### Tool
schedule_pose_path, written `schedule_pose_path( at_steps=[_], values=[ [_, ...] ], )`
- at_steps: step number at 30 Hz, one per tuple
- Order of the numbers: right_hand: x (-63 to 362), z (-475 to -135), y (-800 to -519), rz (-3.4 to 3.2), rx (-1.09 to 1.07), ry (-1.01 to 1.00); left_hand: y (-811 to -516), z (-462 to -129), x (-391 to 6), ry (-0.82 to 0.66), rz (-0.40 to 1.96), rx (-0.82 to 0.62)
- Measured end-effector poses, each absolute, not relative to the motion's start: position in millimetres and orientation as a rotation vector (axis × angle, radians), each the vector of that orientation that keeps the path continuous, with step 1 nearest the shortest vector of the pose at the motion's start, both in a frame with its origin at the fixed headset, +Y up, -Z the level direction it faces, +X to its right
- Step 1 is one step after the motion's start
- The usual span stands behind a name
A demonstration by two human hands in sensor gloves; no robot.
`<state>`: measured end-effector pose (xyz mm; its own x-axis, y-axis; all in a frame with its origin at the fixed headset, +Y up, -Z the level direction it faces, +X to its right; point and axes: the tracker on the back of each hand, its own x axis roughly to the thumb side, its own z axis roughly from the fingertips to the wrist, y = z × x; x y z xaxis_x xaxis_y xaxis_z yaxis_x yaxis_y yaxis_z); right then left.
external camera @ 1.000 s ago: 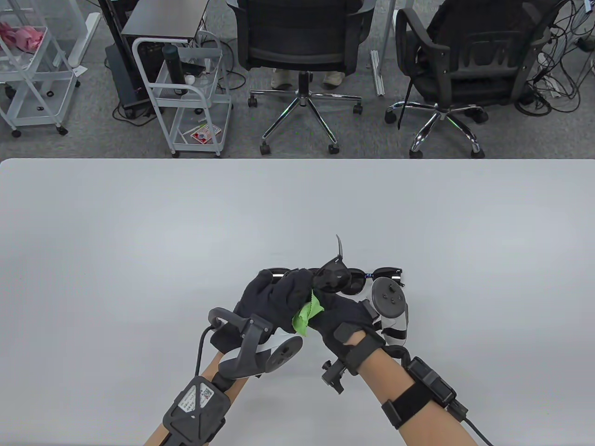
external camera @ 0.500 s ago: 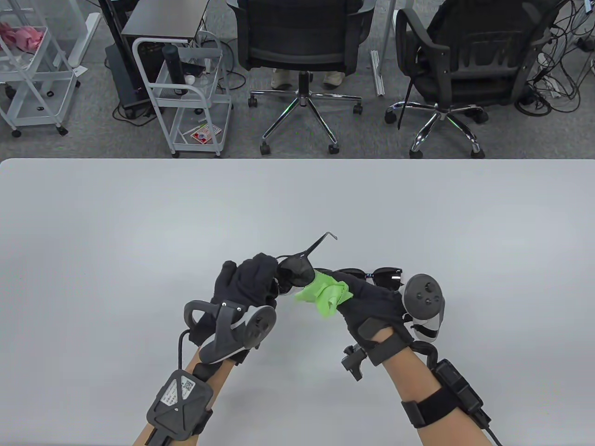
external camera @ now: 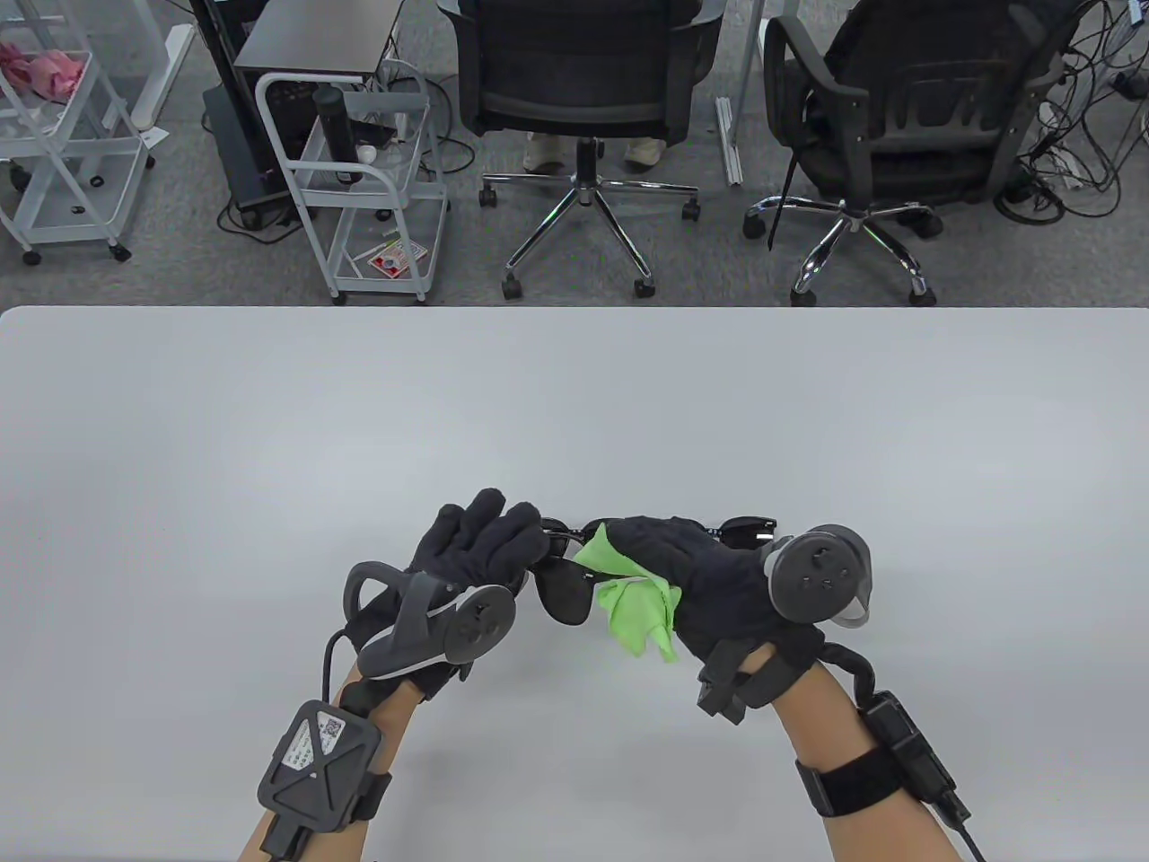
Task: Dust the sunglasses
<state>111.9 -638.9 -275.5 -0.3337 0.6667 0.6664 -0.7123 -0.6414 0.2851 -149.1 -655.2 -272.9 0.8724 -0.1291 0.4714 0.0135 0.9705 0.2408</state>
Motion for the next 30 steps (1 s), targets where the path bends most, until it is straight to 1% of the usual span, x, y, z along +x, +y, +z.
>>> schedule_pose_path(
  at_steps=[4, 7, 9, 11, 13, 16, 20, 23, 26, 30],
  values=[
    [105, -273, -638, 2.071, 1.008, -0.066, -653, -267, -143, -0.536, -0.159, 0.278],
    [101, -273, -639, 2.047, 1.04, 0.029, -653, -264, -137, -0.544, -0.228, 0.324],
    [100, -273, -639, 2.054, 1.069, 0.055, -653, -261, -134, -0.547, -0.258, 0.347],
    [100, -273, -639, 2.053, 1.072, 0.038, -651, -257, -131, -0.548, -0.246, 0.365],
    [101, -274, -639, 2.075, 1.051, -0.018, -648, -249, -125, -0.593, -0.182, 0.391],
    [100, -274, -640, 2.1, 1.048, -0.021, -642, -238, -114, -0.641, -0.069, 0.425],
    [96, -274, -640, 2.148, 1.039, -0.047, -640, -231, -105, -0.648, -0.129, 0.509],
    [97, -277, -637, 2.143, 1.028, -0.026, -637, -235, -107, -0.624, -0.087, 0.492],
    [106, -284, -636, 2.18, 1.003, -0.03, -633, -242, -117, -0.586, -0.054, 0.487],
    [135, -297, -645, 2.198, 0.91, 0.013, -632, -254, -141, -0.518, 0.022, 0.449]
  ],
)
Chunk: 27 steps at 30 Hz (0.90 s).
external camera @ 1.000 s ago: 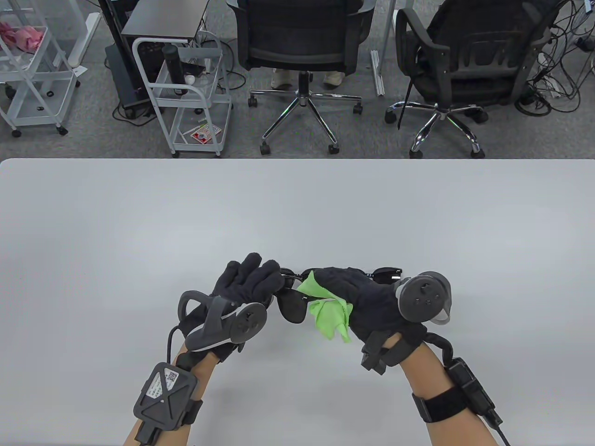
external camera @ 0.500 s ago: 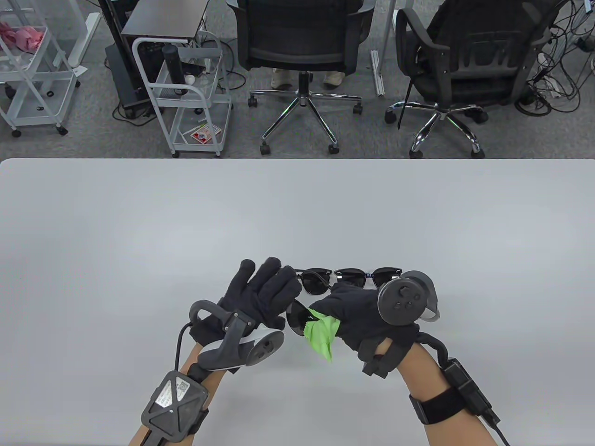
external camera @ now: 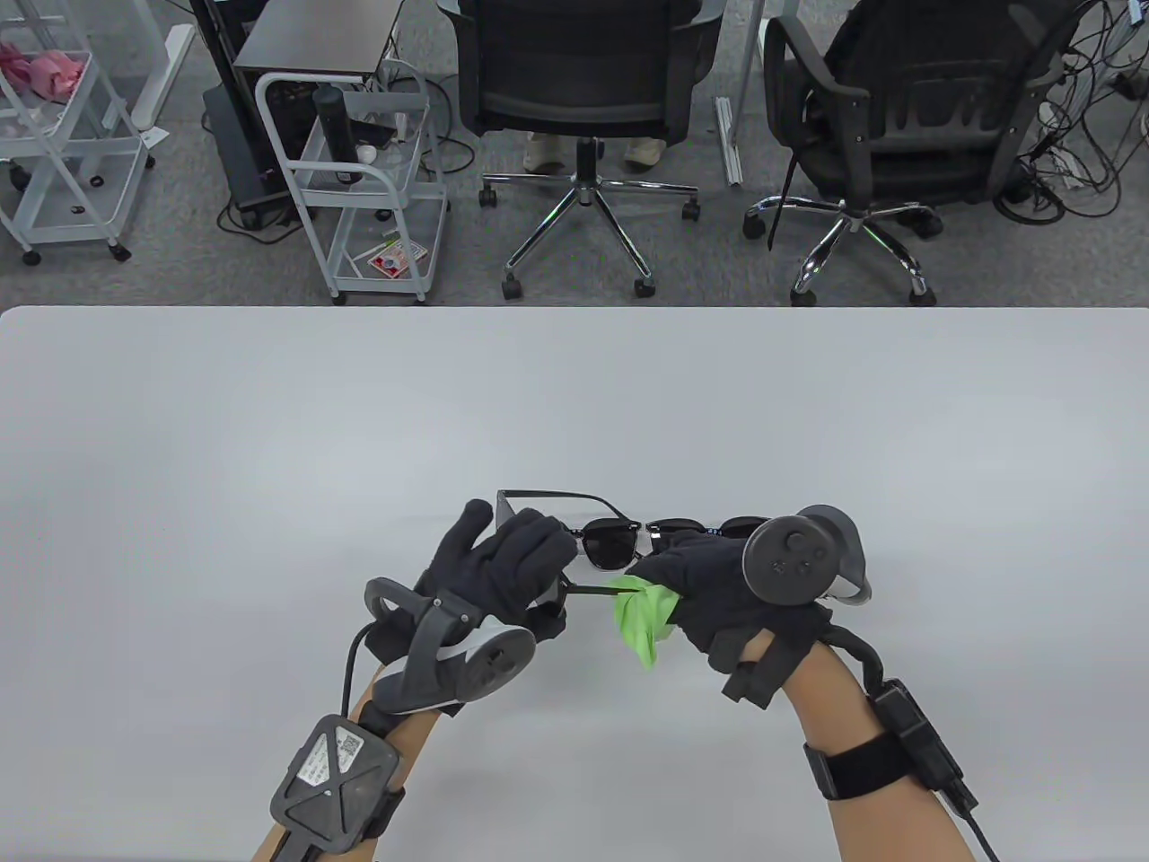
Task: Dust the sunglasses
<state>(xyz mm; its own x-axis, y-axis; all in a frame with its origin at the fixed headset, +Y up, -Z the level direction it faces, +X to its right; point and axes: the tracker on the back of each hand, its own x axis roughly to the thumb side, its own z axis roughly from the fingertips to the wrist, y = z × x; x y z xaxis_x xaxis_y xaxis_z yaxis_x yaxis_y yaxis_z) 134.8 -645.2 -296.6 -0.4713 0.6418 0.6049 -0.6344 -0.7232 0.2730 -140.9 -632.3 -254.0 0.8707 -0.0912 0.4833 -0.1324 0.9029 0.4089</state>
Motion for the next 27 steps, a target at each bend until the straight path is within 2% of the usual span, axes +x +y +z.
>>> schedule_pose_path(
  at_steps=[3, 9, 18, 27],
  values=[
    [148, -304, -652, 2.174, 0.848, 0.035, -634, -260, -150, -0.49, 0.049, 0.425],
    [147, -304, -660, 2.162, 0.797, 0.038, -635, -259, -143, -0.495, 0.05, 0.426],
    [99, -286, -647, 2.134, 0.979, 0.067, -640, -238, -107, -0.621, -0.096, 0.484],
    [111, -293, -650, 2.2, 0.971, 0.114, -641, -245, -108, -0.597, -0.113, 0.451]
  ],
)
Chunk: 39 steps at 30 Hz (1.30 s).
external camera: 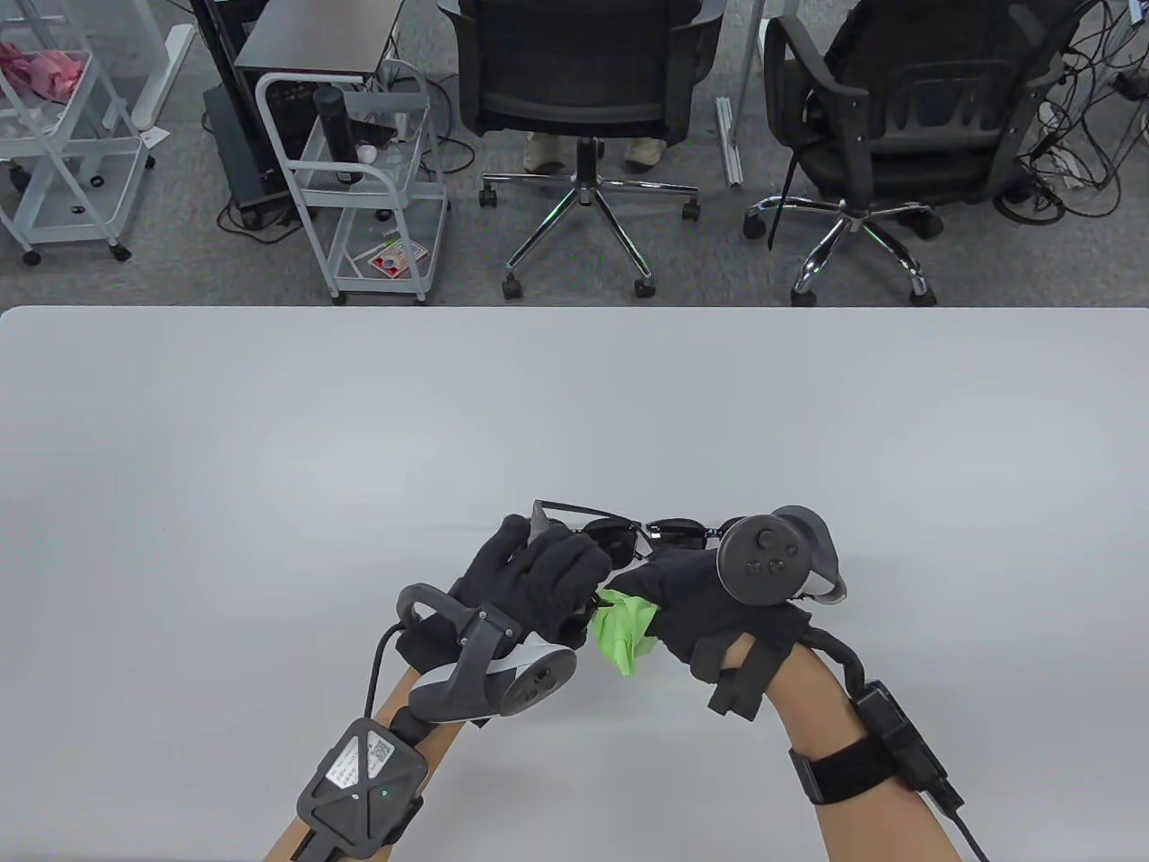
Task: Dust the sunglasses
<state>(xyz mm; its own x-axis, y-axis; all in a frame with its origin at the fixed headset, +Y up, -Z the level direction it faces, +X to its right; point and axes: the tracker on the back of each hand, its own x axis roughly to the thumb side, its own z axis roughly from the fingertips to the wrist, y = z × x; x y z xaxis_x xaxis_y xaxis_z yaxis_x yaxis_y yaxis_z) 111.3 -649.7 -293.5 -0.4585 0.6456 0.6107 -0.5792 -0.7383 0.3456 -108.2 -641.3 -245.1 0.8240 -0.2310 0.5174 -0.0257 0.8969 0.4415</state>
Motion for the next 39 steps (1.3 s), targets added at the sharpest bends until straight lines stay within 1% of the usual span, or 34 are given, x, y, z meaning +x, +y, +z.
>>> schedule_pose_path(
  at_steps=[6, 9, 15, 18, 22, 24, 25, 27, 29, 33, 39],
  values=[
    [148, -305, -657, 2.204, 0.856, 0.11, -638, -258, -138, -0.511, 0.009, 0.414],
    [156, -307, -661, 2.123, 0.8, 0.108, -639, -261, -145, -0.49, 0.069, 0.391],
    [154, -303, -661, 2.09, 0.779, 0.086, -636, -256, -144, -0.478, 0.07, 0.417],
    [139, -299, -659, 2.125, 0.821, 0.078, -636, -252, -135, -0.507, 0.041, 0.419],
    [106, -290, -655, 2.133, 0.927, 0.104, -638, -237, -108, -0.59, -0.109, 0.464],
    [95, -286, -652, 2.095, 0.949, 0.099, -641, -231, -98, -0.619, -0.191, 0.498],
    [94, -285, -651, 2.106, 0.931, 0.095, -641, -230, -97, -0.612, -0.202, 0.513],
    [97, -286, -652, 2.143, 0.963, 0.089, -640, -232, -101, -0.617, -0.182, 0.503],
    [99, -287, -653, 2.085, 0.929, 0.112, -640, -234, -102, -0.612, -0.132, 0.477],
    [105, -292, -653, 2.118, 0.943, 0.121, -637, -237, -106, -0.594, -0.123, 0.474],
    [139, -305, -662, 2.167, 0.845, 0.134, -633, -249, -128, -0.515, -0.036, 0.449]
  ],
)
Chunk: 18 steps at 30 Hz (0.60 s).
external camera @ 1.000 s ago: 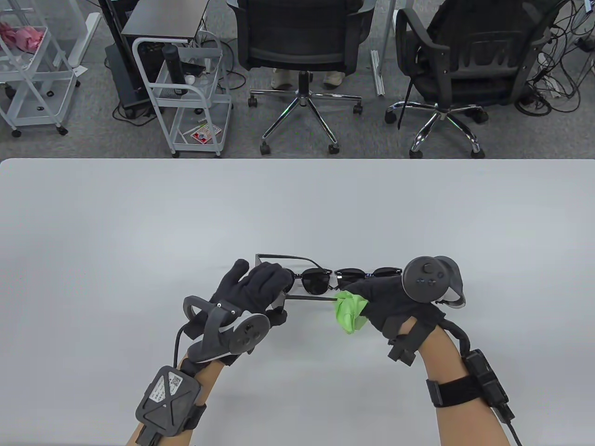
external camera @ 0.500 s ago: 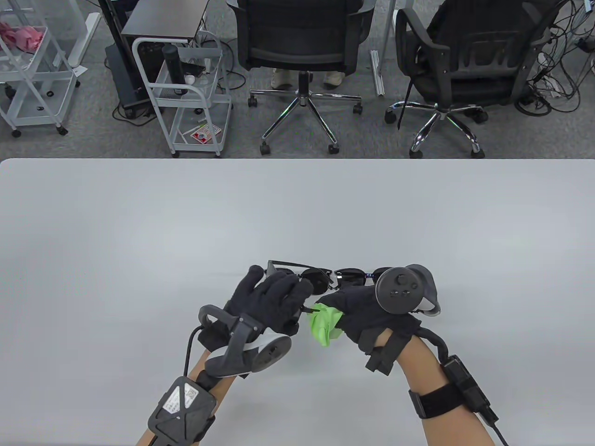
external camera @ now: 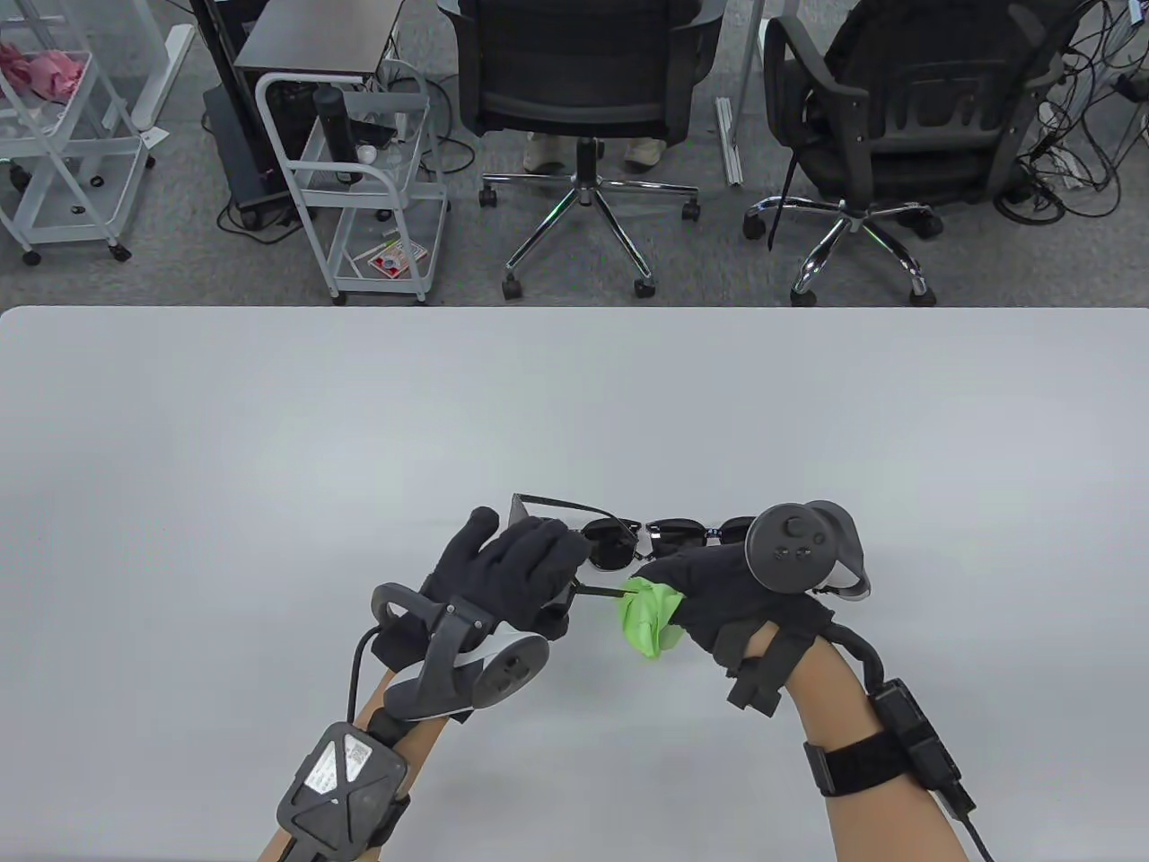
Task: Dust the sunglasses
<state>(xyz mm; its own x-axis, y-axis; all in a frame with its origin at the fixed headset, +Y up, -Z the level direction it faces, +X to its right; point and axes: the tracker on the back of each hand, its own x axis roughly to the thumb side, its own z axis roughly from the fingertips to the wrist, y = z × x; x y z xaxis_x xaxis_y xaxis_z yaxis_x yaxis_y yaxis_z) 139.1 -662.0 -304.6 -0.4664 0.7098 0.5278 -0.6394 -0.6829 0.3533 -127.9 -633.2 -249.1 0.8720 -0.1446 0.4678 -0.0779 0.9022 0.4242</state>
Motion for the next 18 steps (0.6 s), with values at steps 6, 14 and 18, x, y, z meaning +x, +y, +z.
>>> schedule_pose_path(
  at_steps=[6, 14, 18],
  values=[
    [159, -312, -671, 2.085, 0.751, 0.13, -634, -257, -136, -0.482, 0.039, 0.395],
    [158, -293, -648, 2.127, 0.644, -0.312, -647, -276, -157, -0.431, 0.384, 0.086],
    [145, -276, -632, 2.183, 0.724, -0.543, -657, -283, -166, -0.324, 0.568, -0.007]
  ],
)
